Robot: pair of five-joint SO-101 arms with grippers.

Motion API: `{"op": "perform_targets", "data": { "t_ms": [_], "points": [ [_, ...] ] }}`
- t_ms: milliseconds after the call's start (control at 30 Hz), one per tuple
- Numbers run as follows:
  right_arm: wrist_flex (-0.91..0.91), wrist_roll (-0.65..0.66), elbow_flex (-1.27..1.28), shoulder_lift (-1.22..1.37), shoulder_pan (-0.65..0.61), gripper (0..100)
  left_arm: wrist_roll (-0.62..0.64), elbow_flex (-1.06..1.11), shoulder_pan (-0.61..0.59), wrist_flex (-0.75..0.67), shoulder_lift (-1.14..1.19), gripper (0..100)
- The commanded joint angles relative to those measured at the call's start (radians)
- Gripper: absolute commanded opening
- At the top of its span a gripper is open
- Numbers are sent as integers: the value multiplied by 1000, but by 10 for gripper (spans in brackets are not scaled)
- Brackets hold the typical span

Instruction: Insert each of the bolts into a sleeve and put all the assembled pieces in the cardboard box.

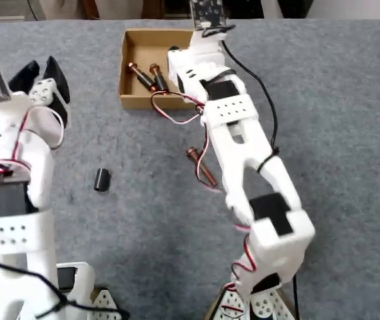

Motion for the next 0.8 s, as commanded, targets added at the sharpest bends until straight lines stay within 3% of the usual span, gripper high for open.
{"op": "perform_targets", "data": {
  "t_ms": [0, 133, 433, 600, 767],
  "points": [
    [218, -2, -64, -150, -96, 235, 29, -166, -51, 71, 94, 133],
    [397, -17, -65, -197, -231, 235, 66, -382, -118, 218, 271, 133],
    [578, -253, -67, -44, -447, 235, 52, -813, -216, 546, 522, 129],
    [652, -318, -68, 39, -516, 235, -64, -916, -207, 671, 539, 129],
    [717, -342, -143, 127, -576, 235, -81, -933, -210, 680, 542, 129]
  ]
}}
